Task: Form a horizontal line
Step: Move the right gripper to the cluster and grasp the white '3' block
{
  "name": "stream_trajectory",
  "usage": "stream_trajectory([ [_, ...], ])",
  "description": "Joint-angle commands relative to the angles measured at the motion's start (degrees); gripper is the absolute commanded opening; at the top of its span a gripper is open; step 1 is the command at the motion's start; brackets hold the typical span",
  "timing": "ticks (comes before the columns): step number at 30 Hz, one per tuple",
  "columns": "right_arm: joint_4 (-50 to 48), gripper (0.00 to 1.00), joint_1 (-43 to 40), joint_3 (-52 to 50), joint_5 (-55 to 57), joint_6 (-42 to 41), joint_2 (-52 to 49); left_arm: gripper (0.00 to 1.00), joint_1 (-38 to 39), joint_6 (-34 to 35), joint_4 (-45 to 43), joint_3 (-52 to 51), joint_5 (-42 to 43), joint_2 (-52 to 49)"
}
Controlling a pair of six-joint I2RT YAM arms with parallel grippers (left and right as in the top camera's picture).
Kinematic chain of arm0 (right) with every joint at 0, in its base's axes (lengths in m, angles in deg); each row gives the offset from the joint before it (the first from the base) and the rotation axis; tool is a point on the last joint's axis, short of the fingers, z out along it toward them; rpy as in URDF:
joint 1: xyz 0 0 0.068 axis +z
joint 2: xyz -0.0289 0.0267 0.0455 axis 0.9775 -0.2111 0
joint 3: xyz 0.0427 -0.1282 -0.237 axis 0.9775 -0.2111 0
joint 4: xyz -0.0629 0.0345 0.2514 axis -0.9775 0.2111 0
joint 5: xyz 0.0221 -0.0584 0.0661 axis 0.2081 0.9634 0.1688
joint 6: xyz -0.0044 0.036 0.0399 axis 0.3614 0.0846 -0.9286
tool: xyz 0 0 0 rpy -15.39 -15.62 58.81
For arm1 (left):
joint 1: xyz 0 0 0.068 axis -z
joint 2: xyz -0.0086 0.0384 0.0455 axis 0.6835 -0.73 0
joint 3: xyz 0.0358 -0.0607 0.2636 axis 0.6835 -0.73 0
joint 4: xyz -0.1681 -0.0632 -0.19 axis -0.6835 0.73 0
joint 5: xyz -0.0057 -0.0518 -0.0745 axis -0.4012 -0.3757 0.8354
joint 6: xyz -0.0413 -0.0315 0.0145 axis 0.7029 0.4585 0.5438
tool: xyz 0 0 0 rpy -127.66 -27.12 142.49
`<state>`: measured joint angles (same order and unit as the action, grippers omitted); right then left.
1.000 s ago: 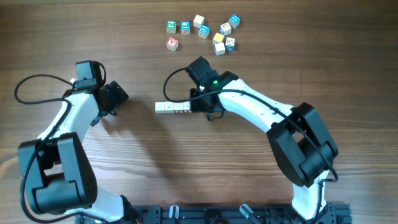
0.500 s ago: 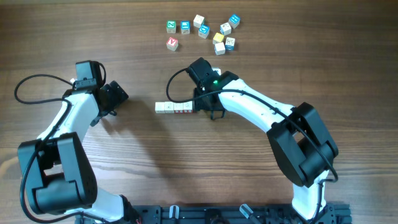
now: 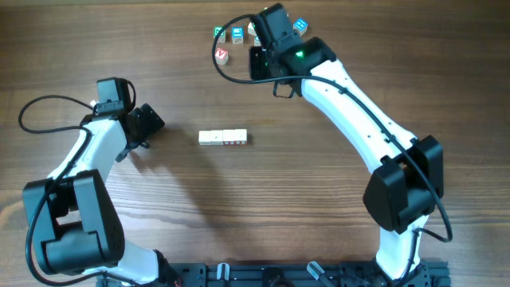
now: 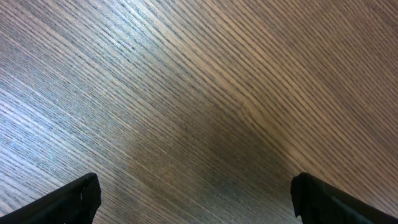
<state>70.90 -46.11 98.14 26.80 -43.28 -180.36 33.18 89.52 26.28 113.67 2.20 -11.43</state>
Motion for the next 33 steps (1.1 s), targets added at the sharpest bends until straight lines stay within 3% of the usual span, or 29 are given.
stream_trajectory([
  [1,-3.45,0.05,-2.32,-0.37,5.22,2.29,-2.91,1.0,-0.35,0.55,-0.04,-0.37,-0.35,-0.31],
  [4,-5.92,0.05,-5.35,-0.37,1.7,2.84,-6.1,1.0,-0.35,0.55,-0.02,-0.37,-0.35,-0.28],
  [5,-6.38,0.1,-6.23,-0.37,1.57,2.84,-7.26,1.0,-0.35,0.55,-0.04,-0.37,-0.35,-0.31],
  [7,-7.74,0.33,-7.91,-0.37,1.55,2.86,-9.9,1.0,-0.35,0.55,-0.02,-0.37,-0.35,-0.28],
  [8,-8.22,0.57,-8.39,-0.37,1.55,2.91,-10.82,1.0,-0.35,0.55,-0.04,-0.37,-0.35,-0.28],
  [9,-8.81,0.69,-8.79,-0.37,1.53,3.5,-11.8,1.0,-0.35,0.55,-0.04,-0.37,-0.35,-0.28],
  [10,-9.66,0.72,-8.98,-0.37,1.51,5.53,-12.74,1.0,-0.35,0.55,-0.04,-0.37,-0.35,-0.28],
  [14,-14.64,0.72,-9.03,-0.39,1.33,11.82,-16.39,1.0,-0.35,0.55,-0.02,-0.37,-0.35,-0.28],
  [24,-17.44,0.68,-9.03,-0.48,-3.91,11.63,-20.98,1.0,-0.35,0.55,-0.02,-0.37,-0.35,-0.31],
  [27,-17.25,0.62,-9.03,-0.48,-3.89,11.58,-20.98,1.0,-0.35,0.55,-0.04,-0.37,-0.35,-0.28],
  [30,-17.38,0.64,-9.03,-0.48,-3.89,11.61,-20.98,1.0,-0.35,0.55,-0.02,-0.37,-0.35,-0.28],
  [33,-16.55,0.56,-9.03,-0.48,-3.91,8.37,-20.98,1.0,-0.35,0.55,-0.02,-0.37,-0.35,-0.28],
])
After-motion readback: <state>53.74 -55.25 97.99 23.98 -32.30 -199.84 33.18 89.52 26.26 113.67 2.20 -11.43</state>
